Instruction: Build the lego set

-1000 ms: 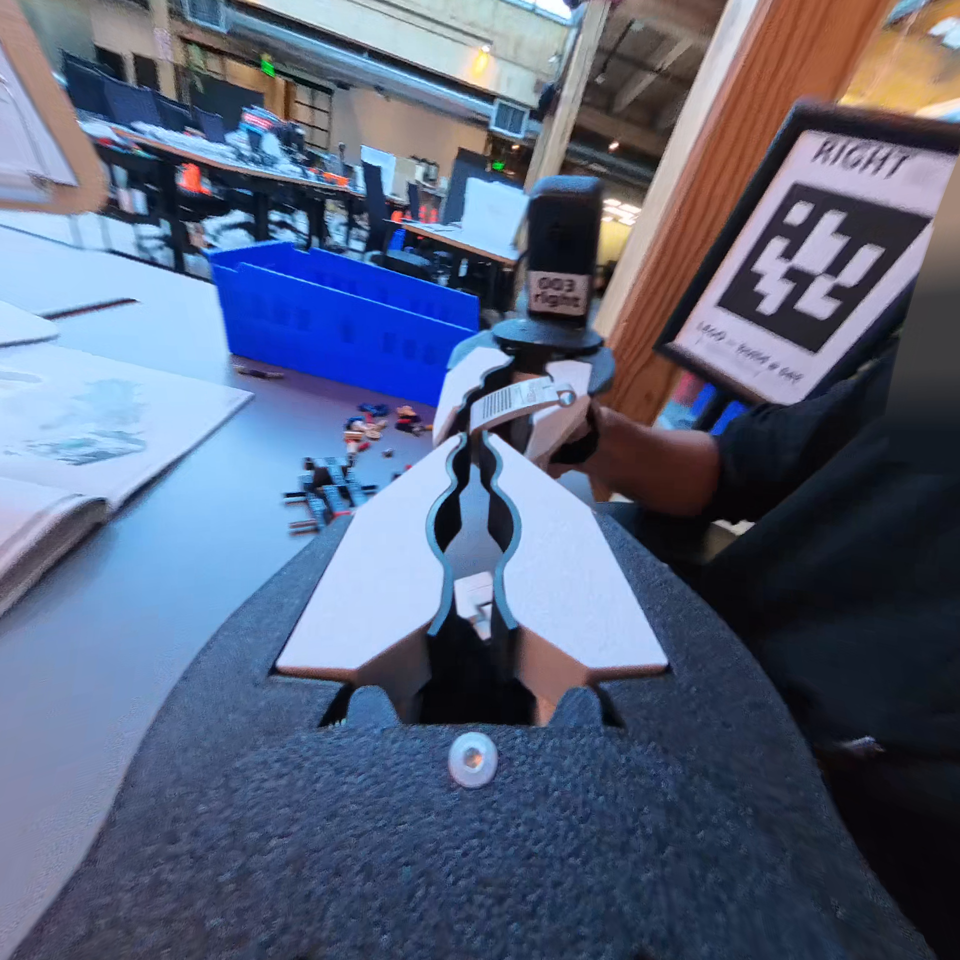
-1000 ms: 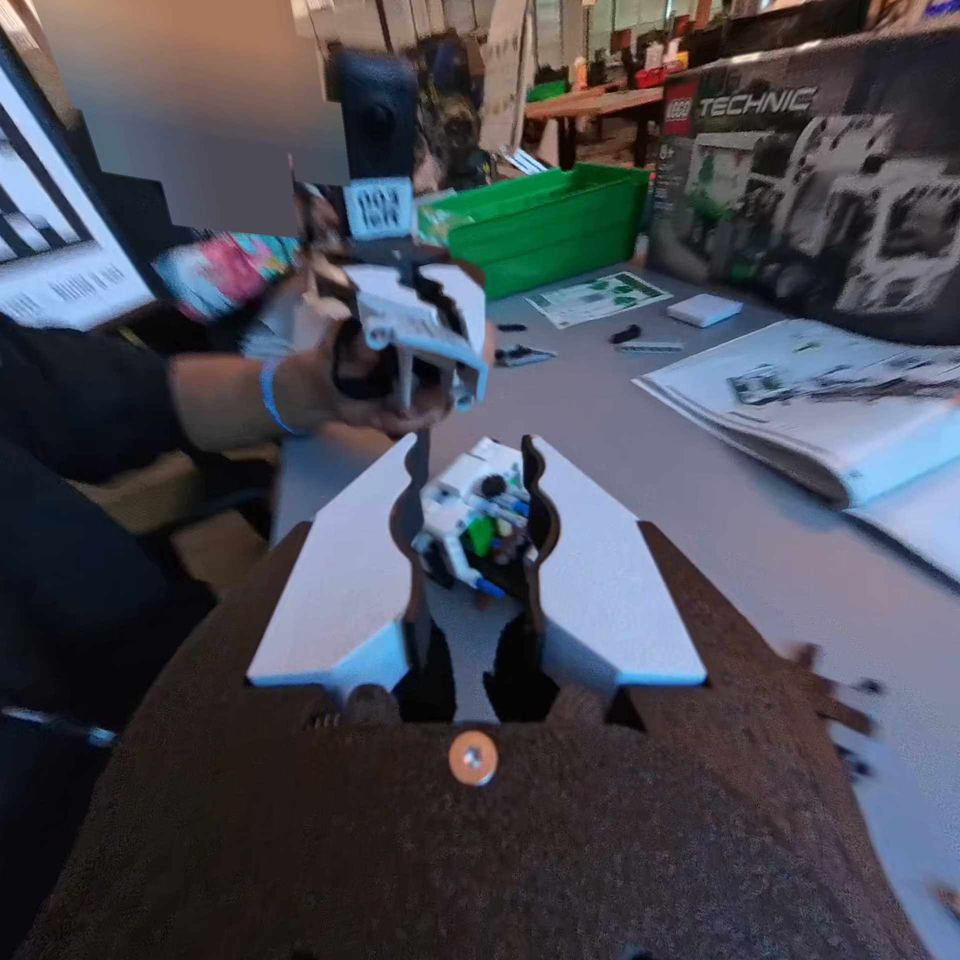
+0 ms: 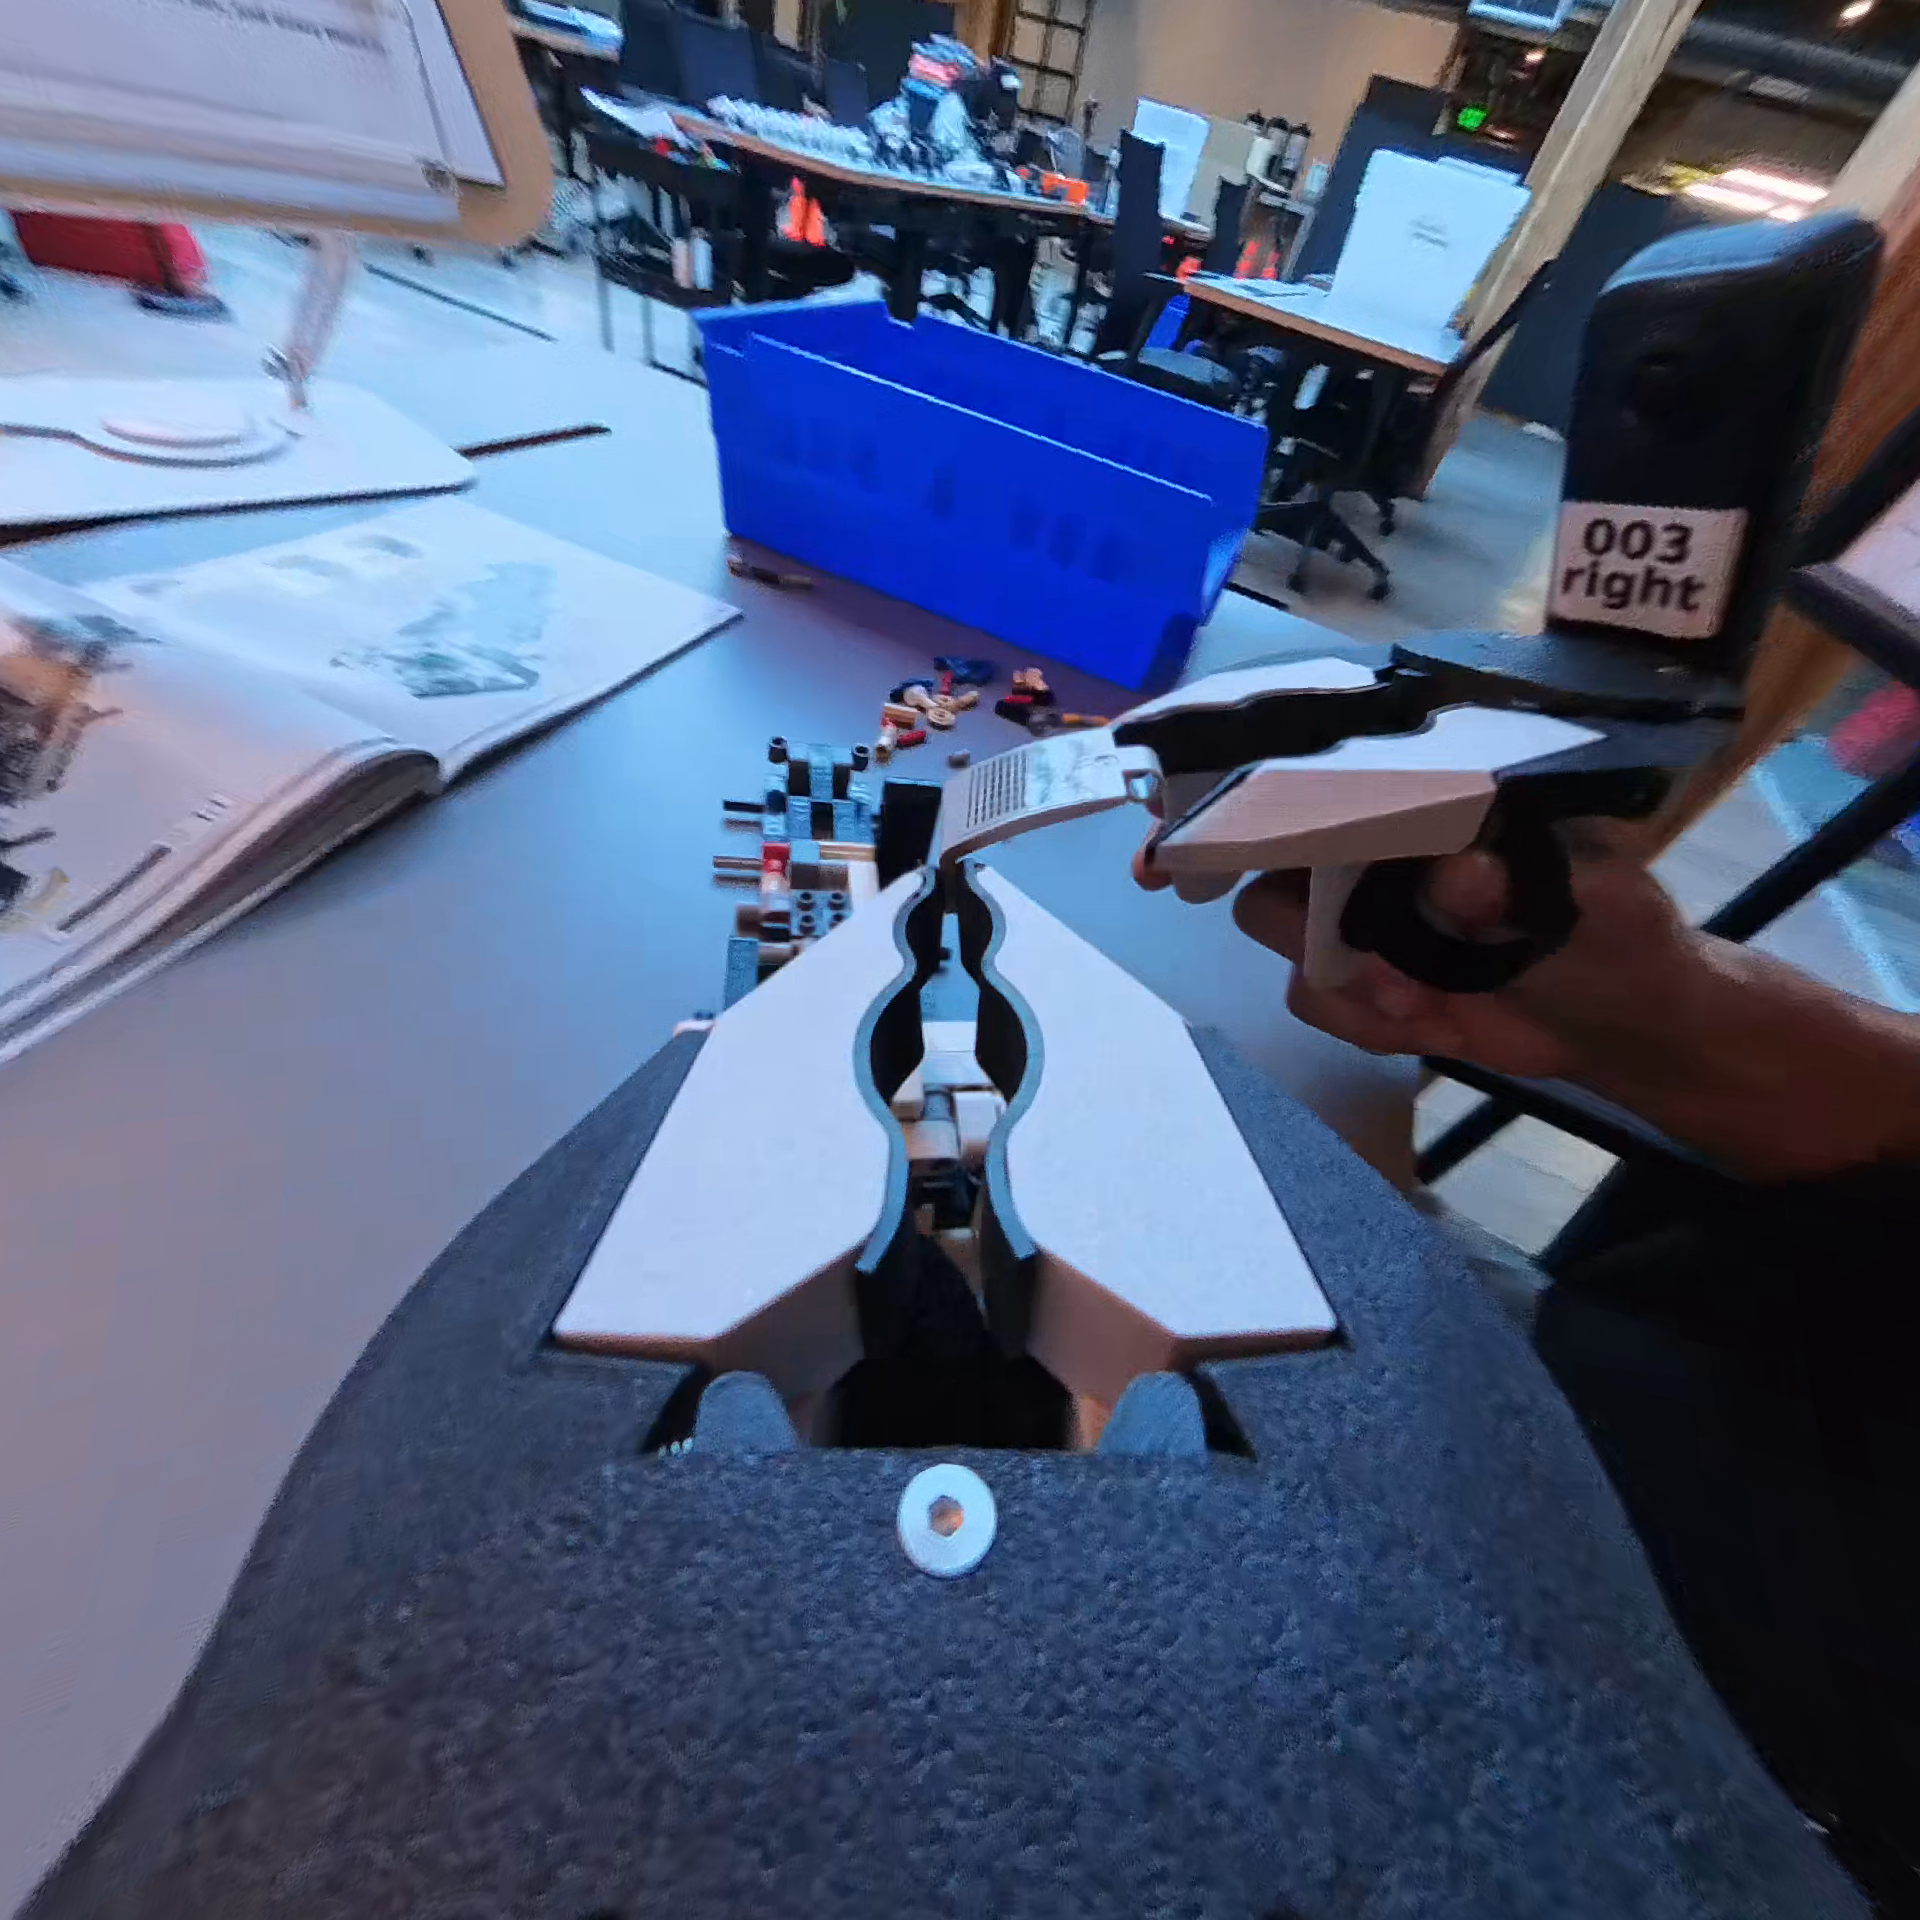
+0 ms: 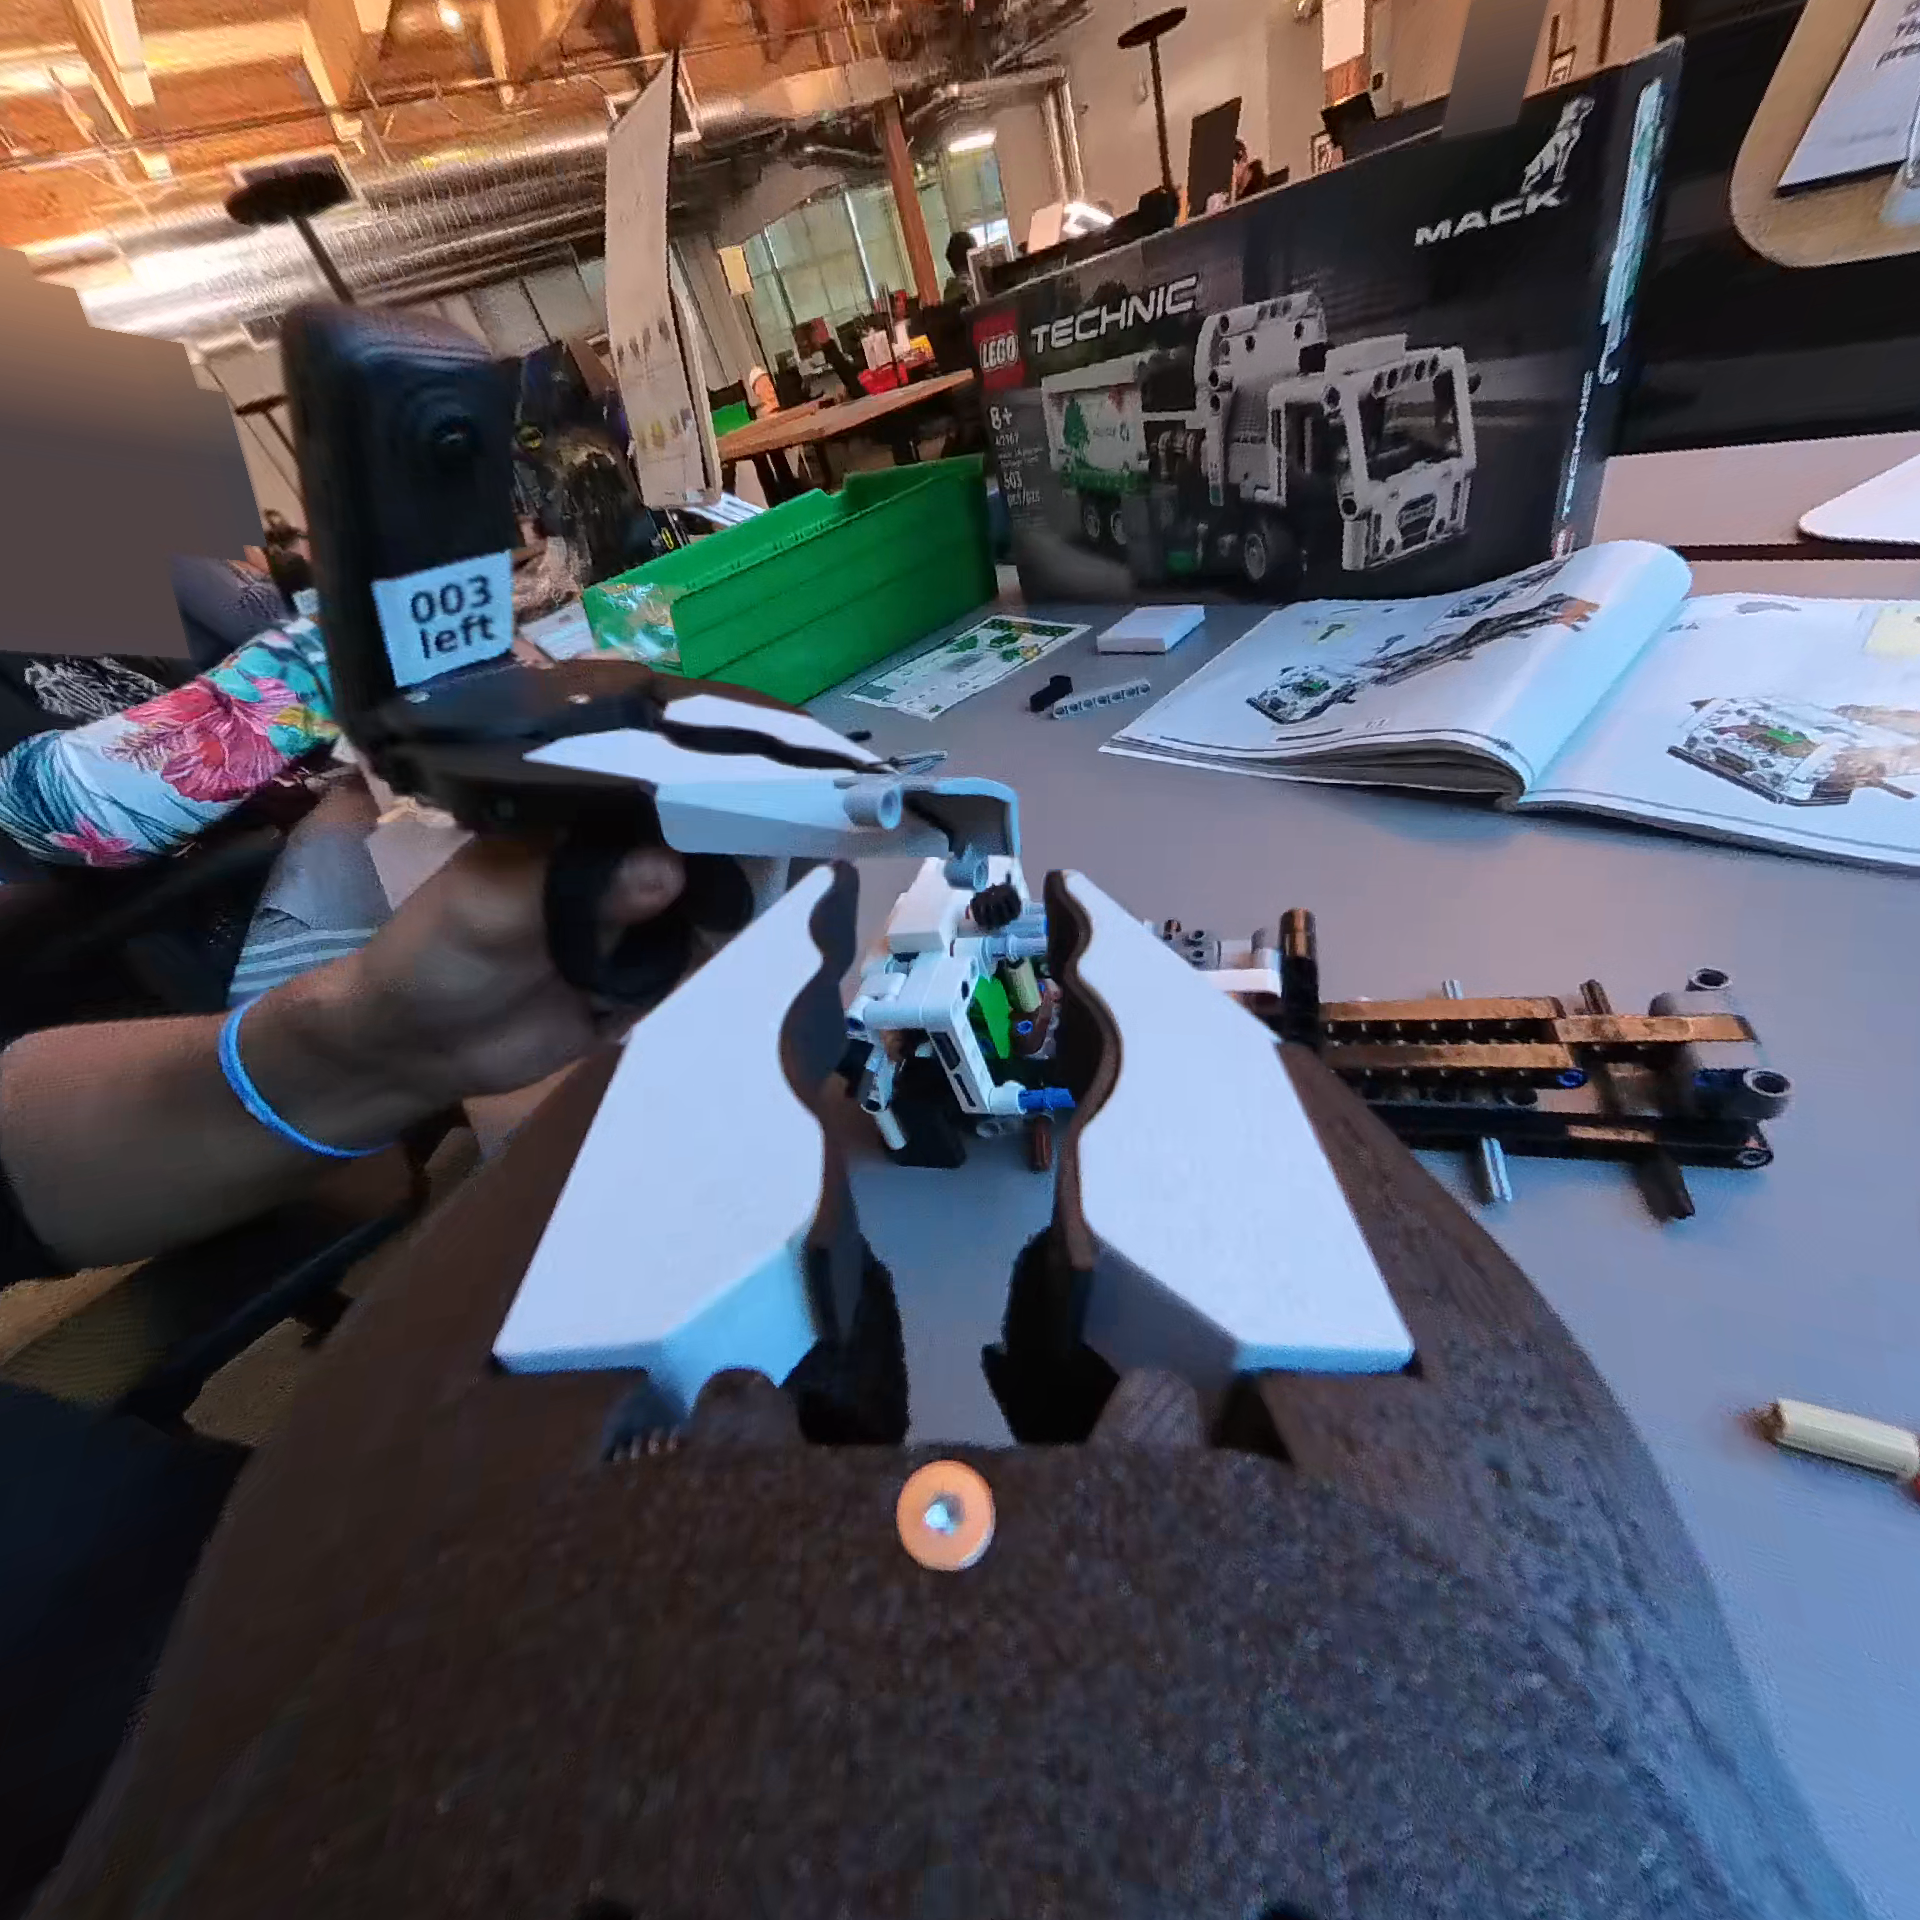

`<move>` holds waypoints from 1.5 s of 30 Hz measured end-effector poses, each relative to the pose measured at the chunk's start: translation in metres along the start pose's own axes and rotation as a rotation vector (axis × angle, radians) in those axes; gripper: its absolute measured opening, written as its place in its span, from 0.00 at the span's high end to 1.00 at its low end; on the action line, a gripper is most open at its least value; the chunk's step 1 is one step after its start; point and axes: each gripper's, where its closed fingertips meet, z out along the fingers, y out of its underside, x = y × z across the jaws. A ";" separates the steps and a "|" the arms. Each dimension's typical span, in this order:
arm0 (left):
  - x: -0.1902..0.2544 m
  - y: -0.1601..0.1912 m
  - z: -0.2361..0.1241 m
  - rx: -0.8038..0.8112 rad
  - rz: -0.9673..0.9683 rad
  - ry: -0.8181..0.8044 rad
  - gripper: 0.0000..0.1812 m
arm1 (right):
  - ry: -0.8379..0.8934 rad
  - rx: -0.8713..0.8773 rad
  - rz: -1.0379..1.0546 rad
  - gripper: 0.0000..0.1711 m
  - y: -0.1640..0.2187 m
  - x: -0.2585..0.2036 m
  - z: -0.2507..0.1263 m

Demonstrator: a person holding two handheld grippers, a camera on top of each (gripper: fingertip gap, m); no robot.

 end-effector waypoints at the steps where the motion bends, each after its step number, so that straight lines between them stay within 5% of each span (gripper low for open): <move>1: 0.000 0.000 0.001 0.011 0.031 -0.028 1.00 | 0.004 -0.006 -0.010 0.80 0.001 0.001 0.001; 9: 0.012 -0.004 0.008 0.070 0.280 -0.145 1.00 | 0.008 0.076 0.040 0.93 -0.002 0.009 0.011; 18: 0.006 -0.001 0.000 0.042 0.323 -0.270 1.00 | 0.010 0.018 -0.036 1.00 0.009 0.010 0.006; 22: -0.010 0.004 -0.005 -0.017 0.488 -0.424 1.00 | -0.023 -0.034 -0.048 0.79 0.015 -0.004 -0.002; 24: -0.007 0.008 -0.003 -0.023 0.525 -0.426 1.00 | 0.016 -0.014 -0.077 0.76 0.012 -0.009 0.000; 29: 0.002 0.011 0.000 -0.022 0.542 -0.399 1.00 | 0.103 -0.006 -0.128 0.78 0.007 -0.006 0.015; 32: 0.001 0.010 -0.002 -0.023 0.569 -0.418 1.00 | 0.183 -0.016 -0.198 0.93 0.002 0.001 0.017; 40: -0.007 0.002 -0.012 -0.020 0.714 -0.519 1.00 | 0.099 -0.079 -0.132 0.80 -0.002 -0.013 0.021; 45: -0.007 0.003 -0.011 -0.032 0.757 -0.523 1.00 | 0.134 -0.170 -0.177 0.86 0.010 -0.007 0.023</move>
